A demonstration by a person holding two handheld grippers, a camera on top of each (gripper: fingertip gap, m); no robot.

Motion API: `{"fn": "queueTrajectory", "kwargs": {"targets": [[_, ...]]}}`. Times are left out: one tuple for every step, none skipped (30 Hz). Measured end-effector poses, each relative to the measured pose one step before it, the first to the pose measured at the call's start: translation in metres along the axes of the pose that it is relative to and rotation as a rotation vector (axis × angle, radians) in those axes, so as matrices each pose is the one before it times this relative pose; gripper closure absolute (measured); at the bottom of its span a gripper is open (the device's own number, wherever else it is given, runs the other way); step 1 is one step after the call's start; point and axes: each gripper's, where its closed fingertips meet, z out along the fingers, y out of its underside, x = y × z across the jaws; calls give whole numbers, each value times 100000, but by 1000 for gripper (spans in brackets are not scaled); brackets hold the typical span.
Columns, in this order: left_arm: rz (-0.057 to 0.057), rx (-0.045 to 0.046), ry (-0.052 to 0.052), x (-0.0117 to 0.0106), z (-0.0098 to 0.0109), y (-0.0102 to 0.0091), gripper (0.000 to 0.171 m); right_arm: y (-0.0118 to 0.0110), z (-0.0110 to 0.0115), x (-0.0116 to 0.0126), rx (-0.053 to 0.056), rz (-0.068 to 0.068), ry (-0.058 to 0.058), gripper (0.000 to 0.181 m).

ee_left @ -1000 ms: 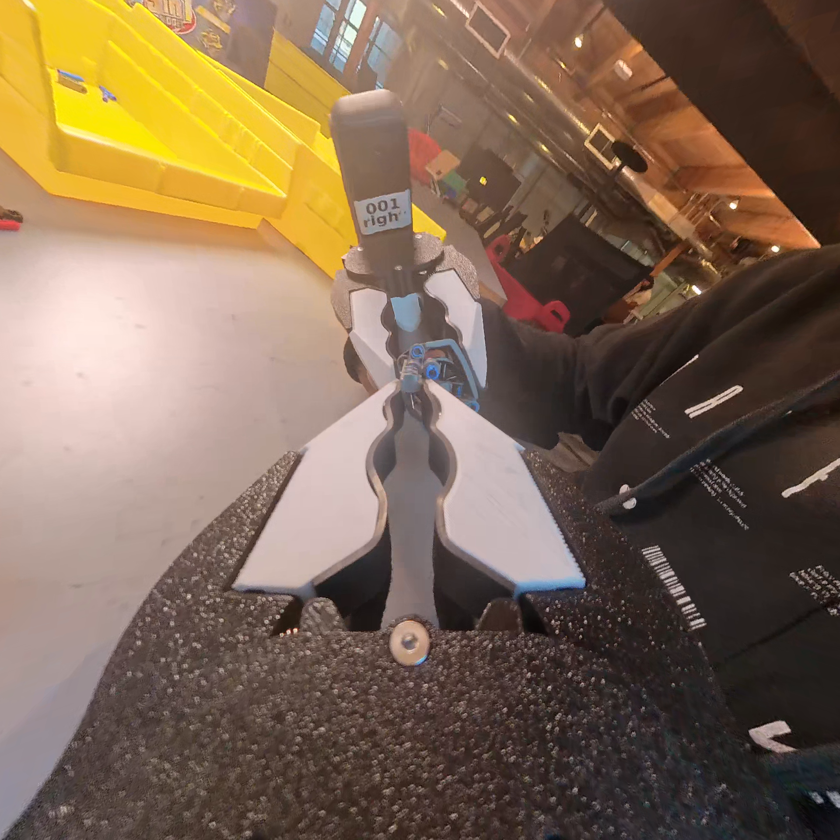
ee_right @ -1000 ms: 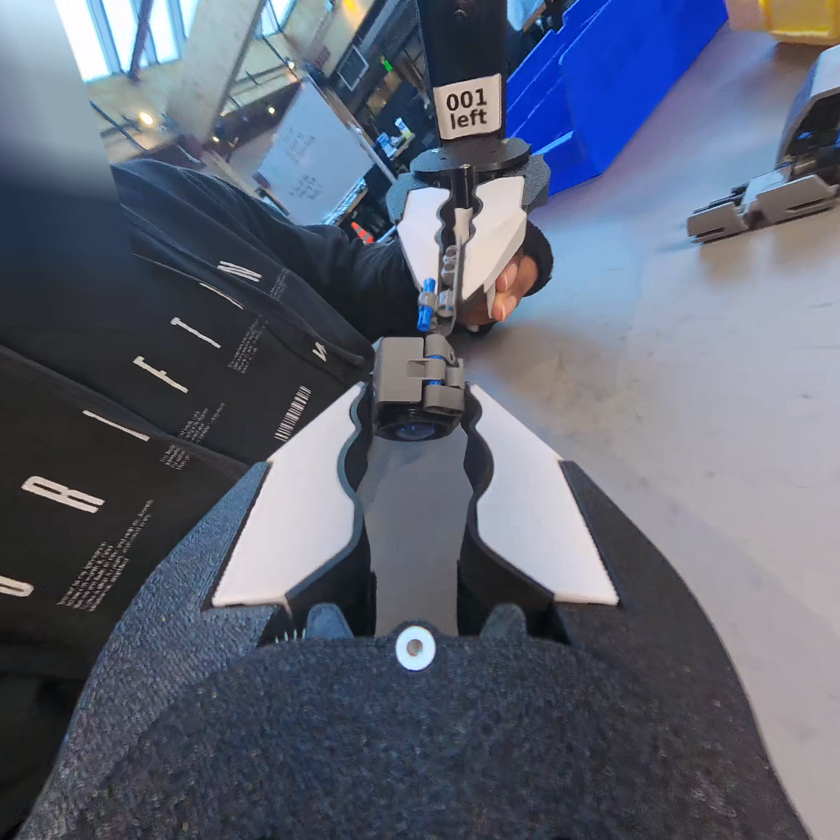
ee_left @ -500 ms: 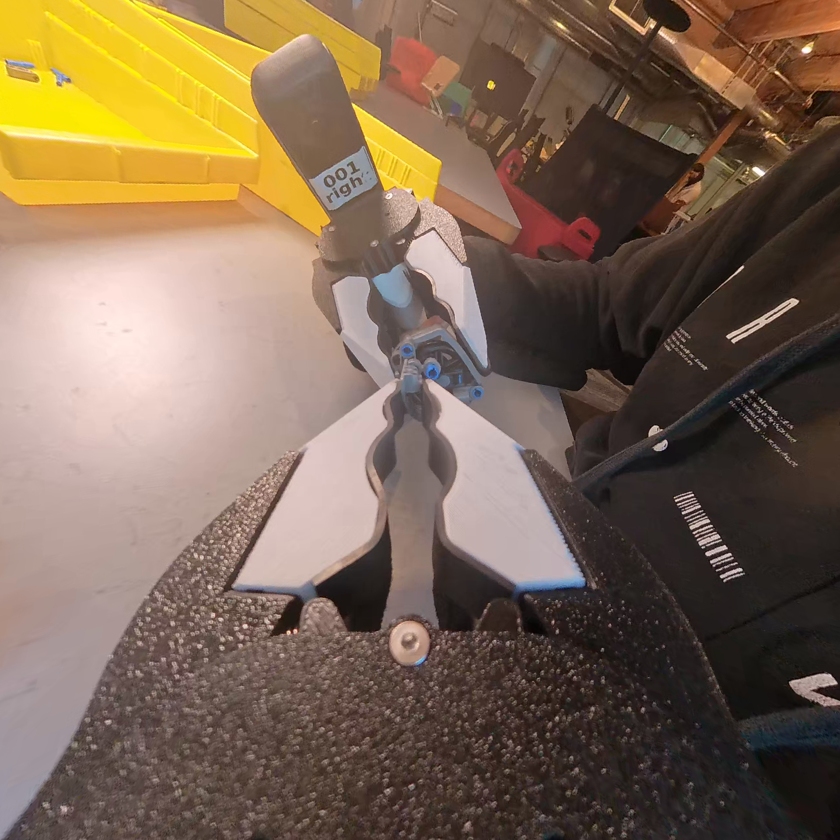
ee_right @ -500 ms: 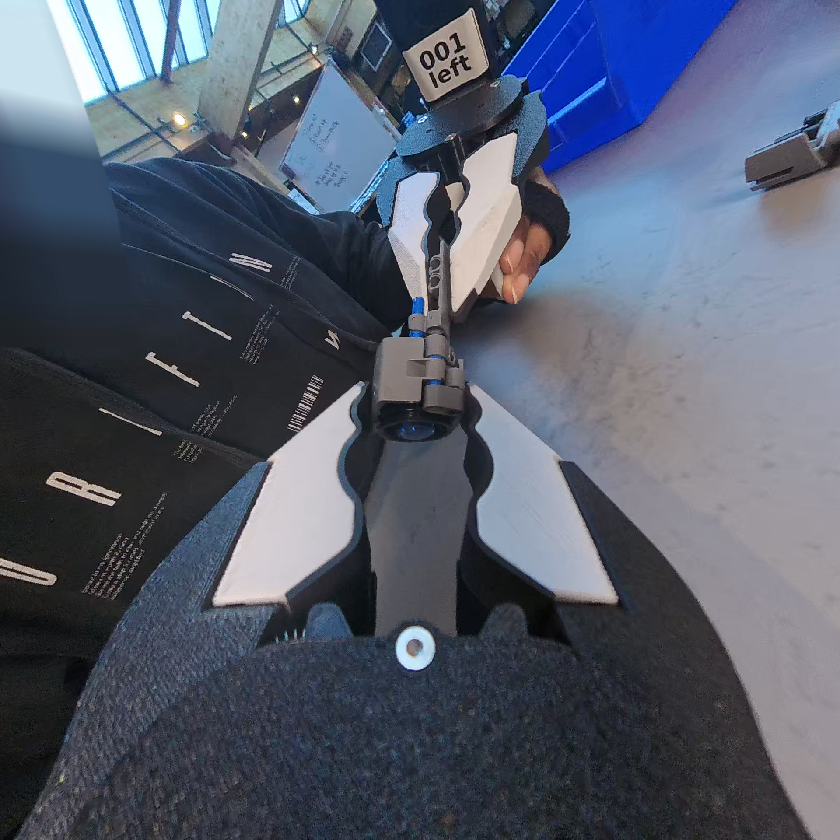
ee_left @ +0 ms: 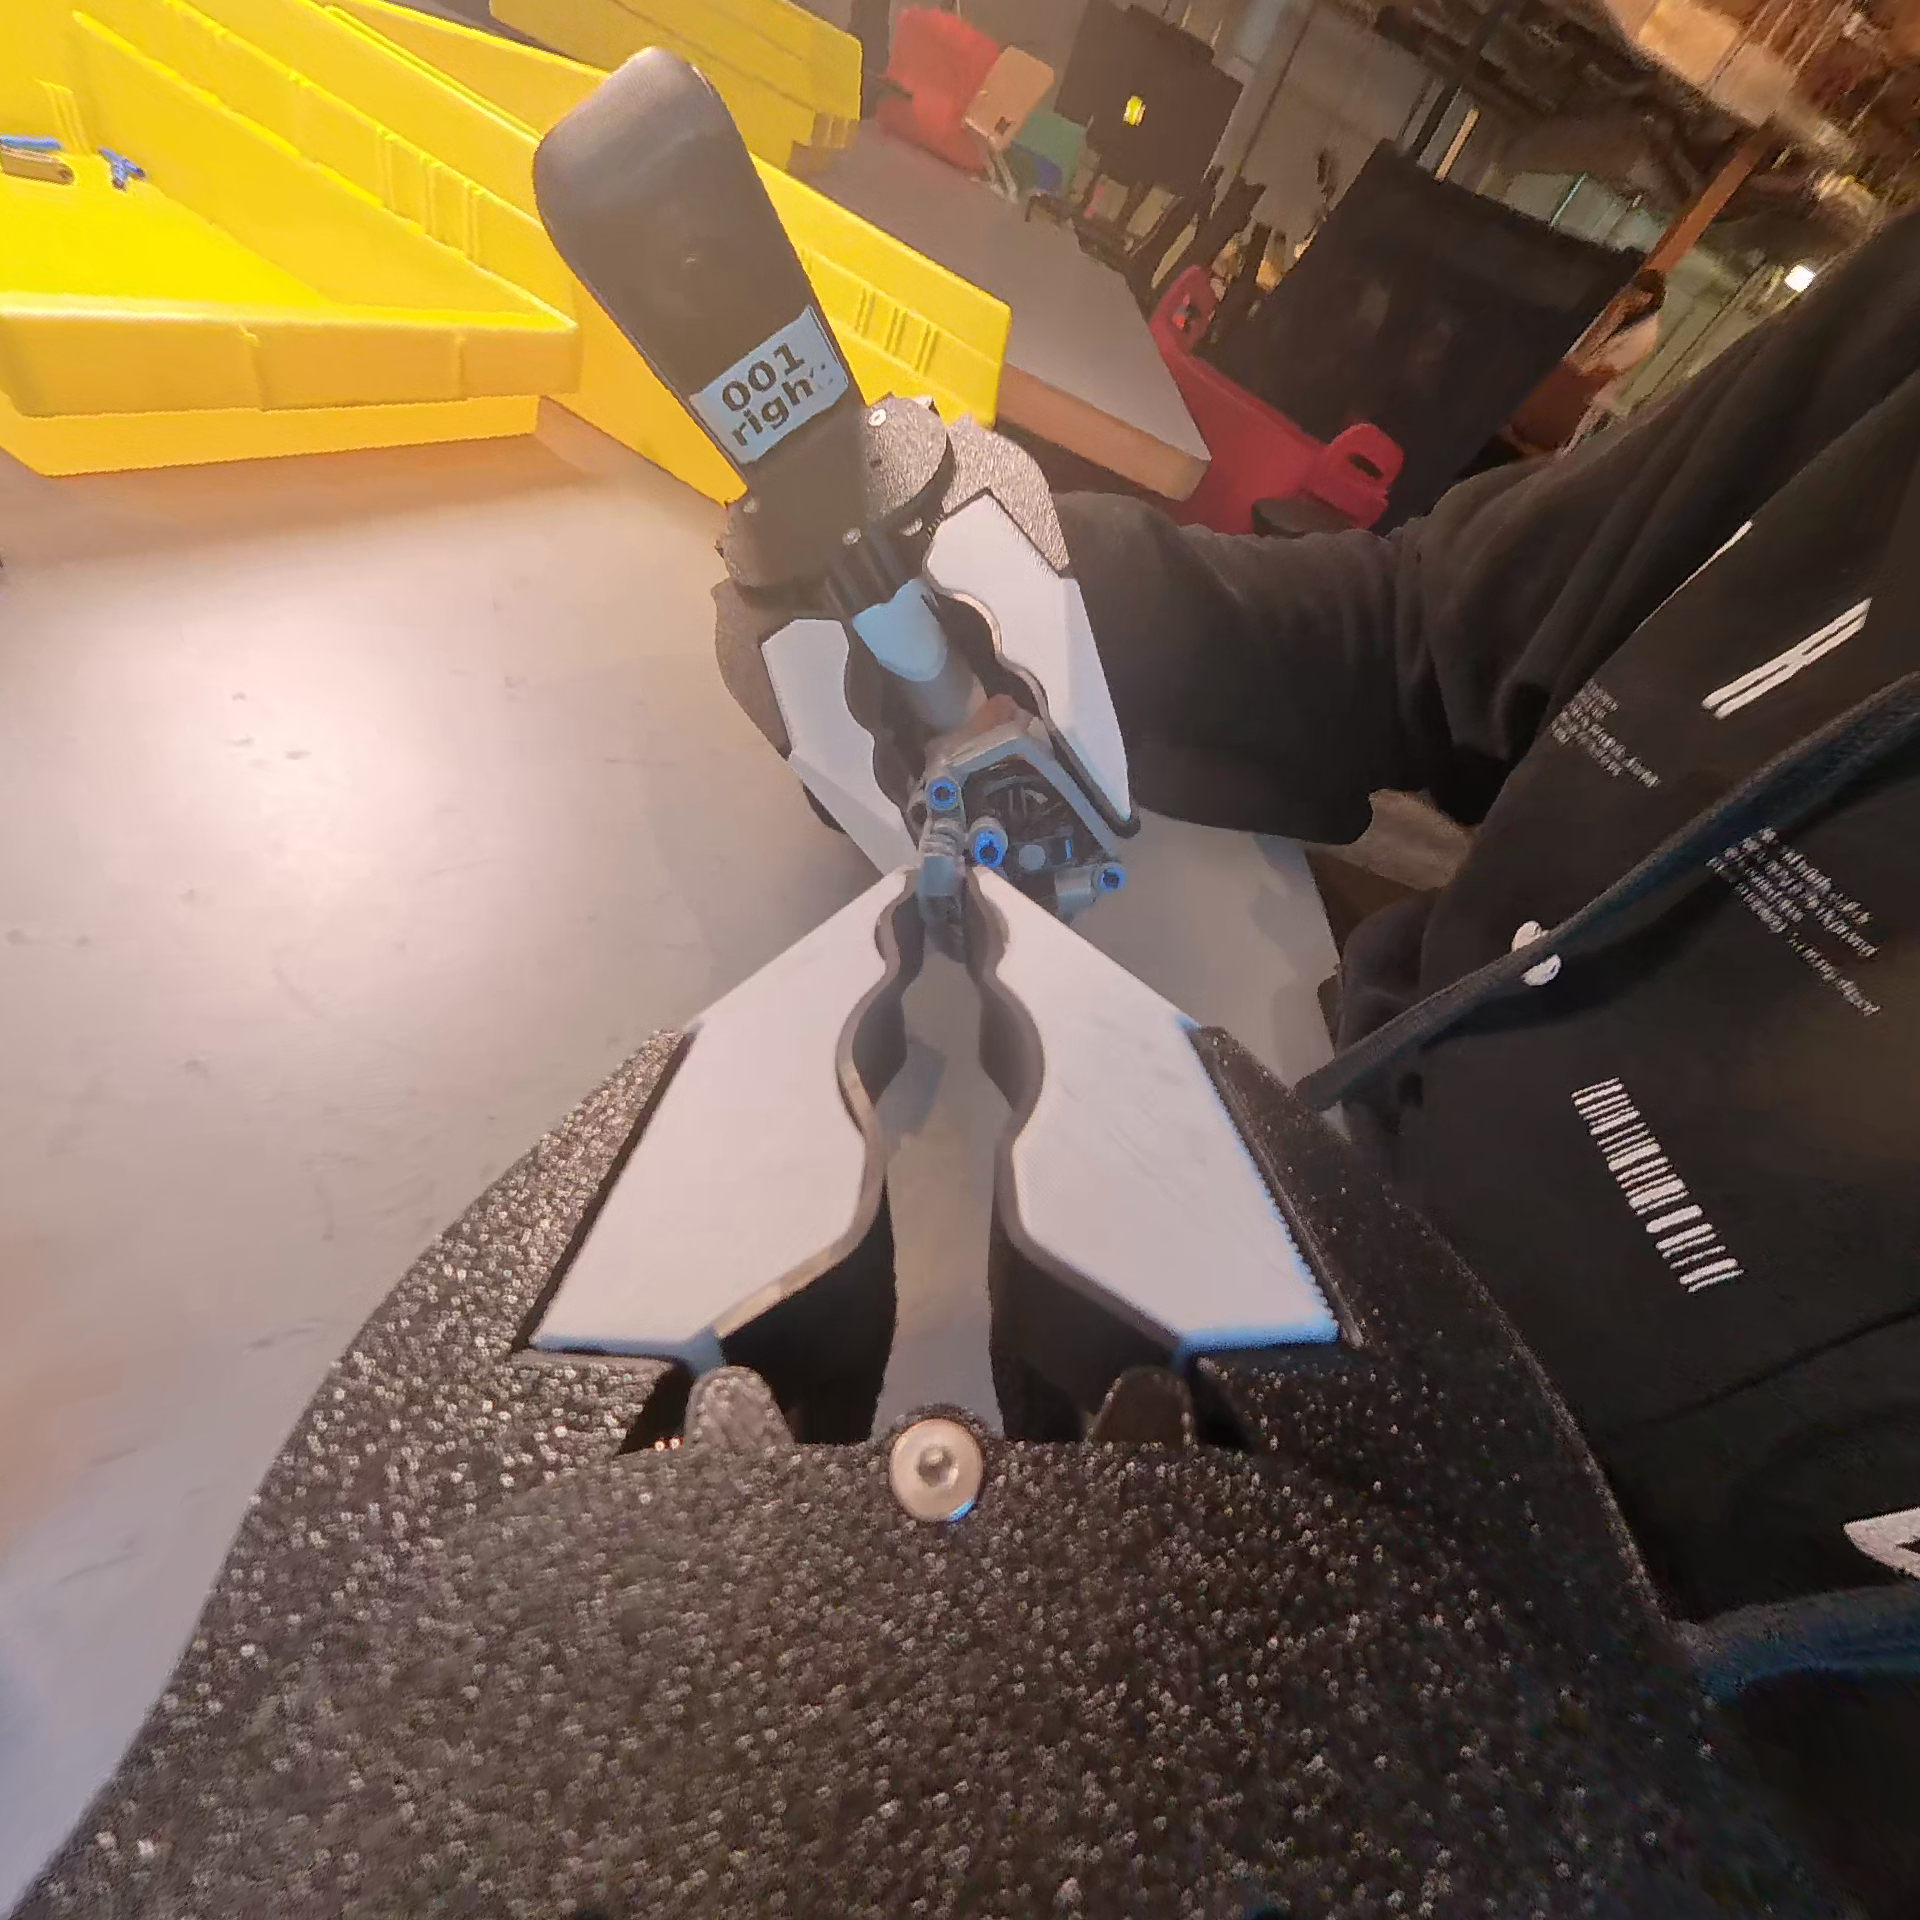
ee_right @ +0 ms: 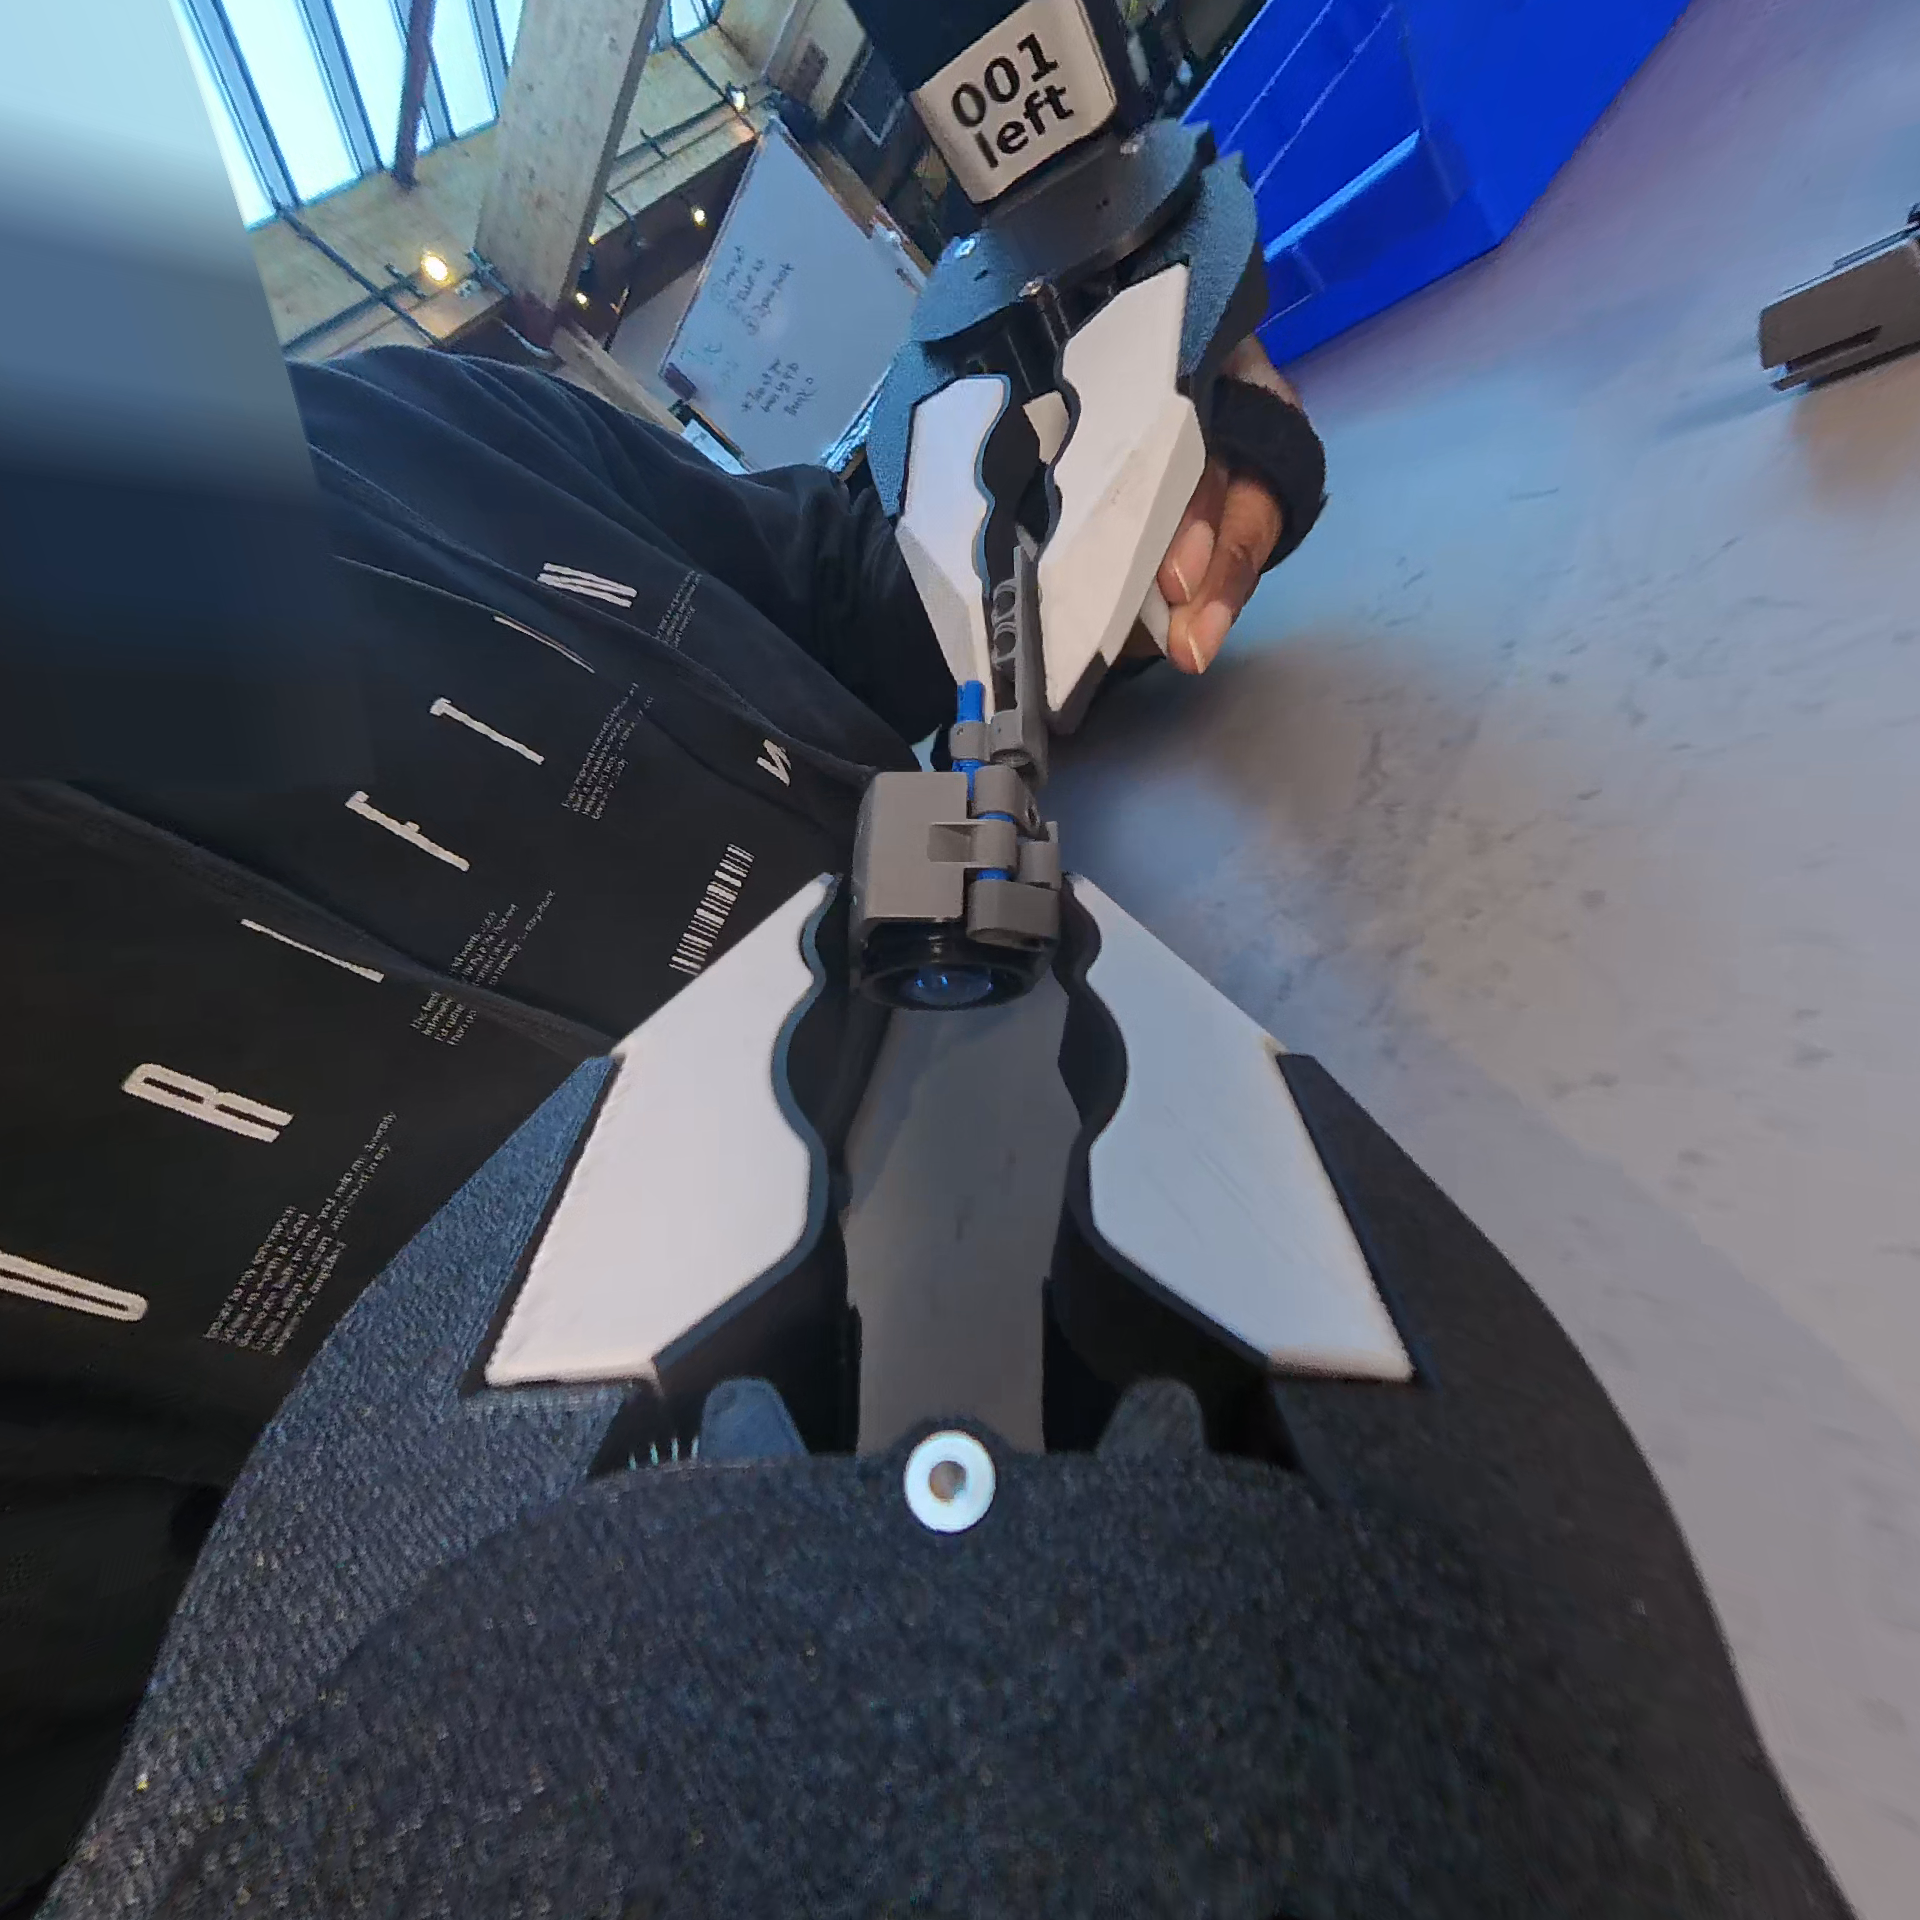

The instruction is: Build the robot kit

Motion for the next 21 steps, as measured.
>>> {"fn": "queueTrajectory", "kwargs": {"targets": [[3241, -2583, -1661, -54, 18, 290, 166, 247, 56, 217, -1382, 170, 1208, 144], [3266, -1990, -1387, -15, -2, 206, 166, 183, 72, 158, -880, 446, 685, 144], [1932, -756, -528, 78, -32, 32, 166, 33, 76, -51, 12, 430, -537, 144], [1648, -680, -359, 75, -31, 59, 166, 34, 72, -73, -299, 248, -270, 144], [2026, -591, -559, 46, -19, 101, 166, 64, 86, 45, -919, -389, 805, 145], [1999, -230, -655, 46, 20, 96, 166, 158, 79, 39, -1382, -440, 680, 145], [2446, 1699, -1189, 1, -34, -172, 166, -16, 15, -10, 115, 172, -72, 145], [1886, 3451, -752, 46, -94, -460, 166, -293, -43, -324, 2074, 681, -2166, 145], [563, 3558, -1160, -107, -58, -529, 166, -416, 3, -382, 2685, 465, -2186, 145], [1862, 1947, -1667, -96, 106, -302, 166, -222, 168, -97, 928, 451, -244, 145], [2623, 701, -425, 171, 214, -115, 166, 232, 398, -106, -1716, -511, -493, 145], [2555, -204, 538, 303, 175, -12, 166, 555, 543, -292, -3154, -732, -1972, 146], [3217, -243, -208, 104, -17, -54, 166, 268, 432, -198, -944, -202, -1353, 145], [1246, 483, 509, 54, -163, -185, 166, -206, 90, -240, 1527, 823, -1730, 145], [-814, -216, 1529, 91, -118, -17, 166, -178, -130, -146, 498, -249, -370, 145], [-510, -1502, 735, 12, 10, 249, 166, 135, -207, 238, -2010, -1562, 2695, 145], [-68, -1606, 581, 79, 71, 252, 166, 167, -170, 294, -2036, -1338, 2627, 145], [-282, -1984, 1571, 208, 66, 242, 166, 283, -16, 17, -2027, -769, 745, 145], [-149, -2378, 1719, 206, 72, 323, 166, 452, 118, 152, -3010, -889, 1850, 145], [-142, -1865, 1481, 179, 79, 288, 166, 447, 119, 172, -3094, -1479, 2237, 145], [-211, -1399, 979, 146, 76, 234, 166, 285, 24, 80, -1975, -720, 1213, 145]]}}
